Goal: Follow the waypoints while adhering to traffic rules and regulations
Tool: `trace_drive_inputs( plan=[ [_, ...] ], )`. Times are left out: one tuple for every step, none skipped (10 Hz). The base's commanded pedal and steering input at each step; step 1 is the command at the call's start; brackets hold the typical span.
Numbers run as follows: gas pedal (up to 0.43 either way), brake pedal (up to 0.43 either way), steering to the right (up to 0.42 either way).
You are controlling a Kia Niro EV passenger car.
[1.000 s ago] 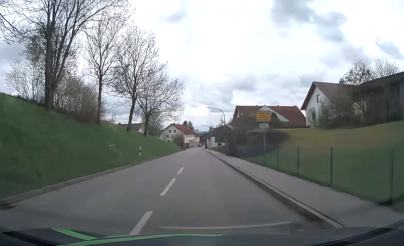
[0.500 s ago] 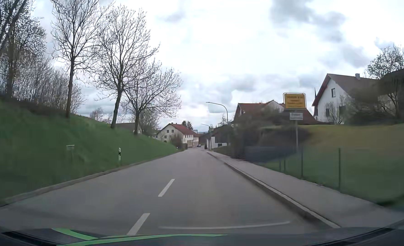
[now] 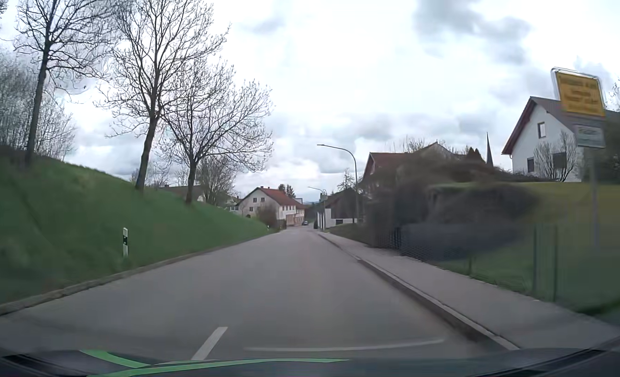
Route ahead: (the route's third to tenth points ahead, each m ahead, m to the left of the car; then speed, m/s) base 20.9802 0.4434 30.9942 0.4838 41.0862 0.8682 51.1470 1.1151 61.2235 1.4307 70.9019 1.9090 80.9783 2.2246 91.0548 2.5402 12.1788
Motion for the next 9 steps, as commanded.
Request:
trace_drive_inputs(
  plan=[
    [0.000, 0.000, 0.000],
    [0.000, 0.000, 0.000],
    [0.000, 0.000, 0.000],
    [0.000, 0.000, -0.001],
    [0.000, 0.000, -0.001],
    [0.000, 0.000, -0.001],
    [0.000, 0.000, -0.002],
    [0.000, 0.000, -0.002],
    [0.000, 0.000, -0.002]
  ],
)
